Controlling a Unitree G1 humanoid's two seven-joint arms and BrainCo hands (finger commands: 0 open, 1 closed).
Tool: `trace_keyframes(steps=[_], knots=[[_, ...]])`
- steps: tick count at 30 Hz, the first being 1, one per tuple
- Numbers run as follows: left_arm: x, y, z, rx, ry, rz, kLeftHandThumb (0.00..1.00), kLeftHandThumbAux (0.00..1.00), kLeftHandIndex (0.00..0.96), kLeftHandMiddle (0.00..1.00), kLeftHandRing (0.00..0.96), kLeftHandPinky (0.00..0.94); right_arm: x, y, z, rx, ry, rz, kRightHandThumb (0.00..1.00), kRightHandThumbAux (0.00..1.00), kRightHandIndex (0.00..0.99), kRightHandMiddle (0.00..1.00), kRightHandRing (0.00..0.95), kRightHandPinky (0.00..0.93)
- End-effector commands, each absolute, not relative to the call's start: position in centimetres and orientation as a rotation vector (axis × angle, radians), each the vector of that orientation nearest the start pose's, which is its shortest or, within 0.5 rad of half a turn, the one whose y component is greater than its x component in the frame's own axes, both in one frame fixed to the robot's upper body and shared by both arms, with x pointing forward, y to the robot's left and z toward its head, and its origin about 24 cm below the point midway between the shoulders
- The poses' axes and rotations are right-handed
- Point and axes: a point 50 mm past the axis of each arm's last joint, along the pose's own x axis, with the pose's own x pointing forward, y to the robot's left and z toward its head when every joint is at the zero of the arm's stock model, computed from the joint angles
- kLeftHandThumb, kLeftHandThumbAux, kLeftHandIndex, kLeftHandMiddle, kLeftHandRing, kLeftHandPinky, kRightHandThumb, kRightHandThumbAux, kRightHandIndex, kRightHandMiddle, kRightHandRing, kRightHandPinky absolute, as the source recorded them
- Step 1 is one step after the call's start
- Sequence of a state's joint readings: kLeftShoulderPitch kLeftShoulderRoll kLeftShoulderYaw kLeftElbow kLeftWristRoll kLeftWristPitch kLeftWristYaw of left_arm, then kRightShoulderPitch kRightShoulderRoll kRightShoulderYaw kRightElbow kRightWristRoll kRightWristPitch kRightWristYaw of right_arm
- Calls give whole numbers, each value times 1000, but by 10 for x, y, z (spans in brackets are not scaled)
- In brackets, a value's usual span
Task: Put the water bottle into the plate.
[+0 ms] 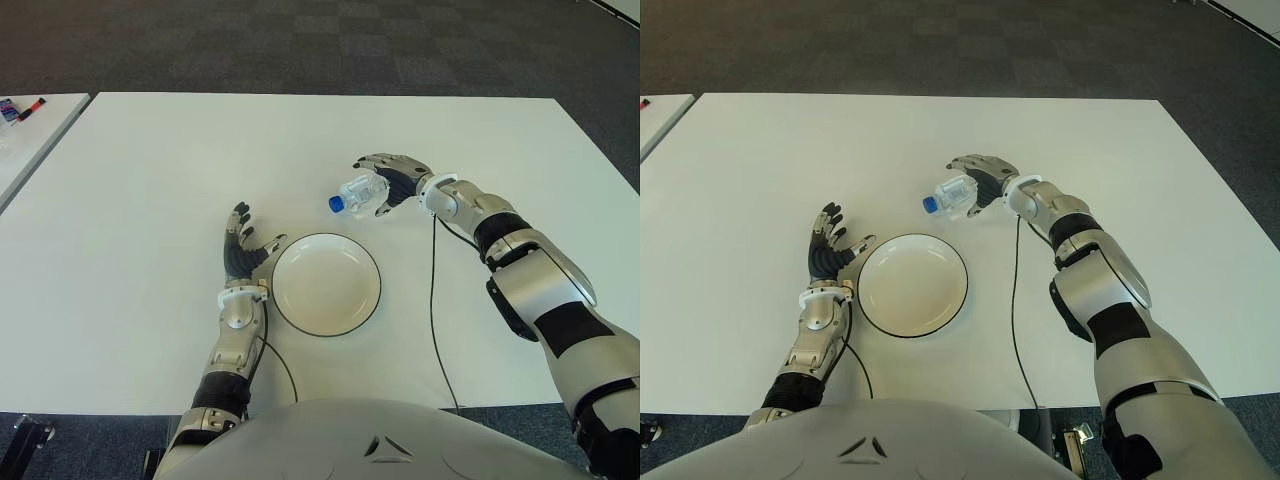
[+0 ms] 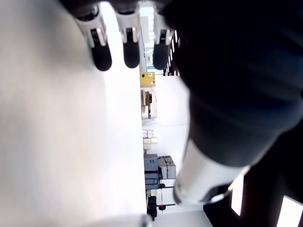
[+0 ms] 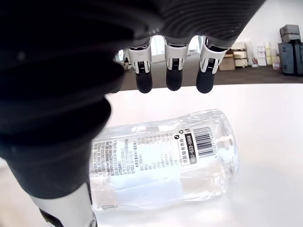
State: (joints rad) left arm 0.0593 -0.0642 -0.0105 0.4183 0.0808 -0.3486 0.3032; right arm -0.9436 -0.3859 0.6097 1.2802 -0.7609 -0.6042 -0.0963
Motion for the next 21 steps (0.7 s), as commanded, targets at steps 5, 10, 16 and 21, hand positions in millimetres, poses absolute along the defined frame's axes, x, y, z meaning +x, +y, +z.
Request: trace_keyframes(steps=[5, 10, 16, 21], knots=[[210, 139, -46, 10, 213, 279, 0, 967, 122, 127, 118, 150, 374, -144, 66, -1446, -187, 659, 0, 862, 0, 0, 3, 78], [210, 139, -46, 5, 211, 276, 0, 966, 121, 126, 116, 148, 374, -143, 65, -1454, -191, 650, 0, 863, 0, 0, 10, 83], [210, 138, -46, 6, 211, 272, 0, 965, 118, 125, 115, 148, 374, -142, 65, -1461, -192, 645, 0, 866, 0, 0, 12, 81], [209, 138, -46, 8, 210, 270, 0, 962, 116, 124, 115, 148, 375, -142, 65, -1474, -190, 644, 0, 867, 0, 0, 12, 79]])
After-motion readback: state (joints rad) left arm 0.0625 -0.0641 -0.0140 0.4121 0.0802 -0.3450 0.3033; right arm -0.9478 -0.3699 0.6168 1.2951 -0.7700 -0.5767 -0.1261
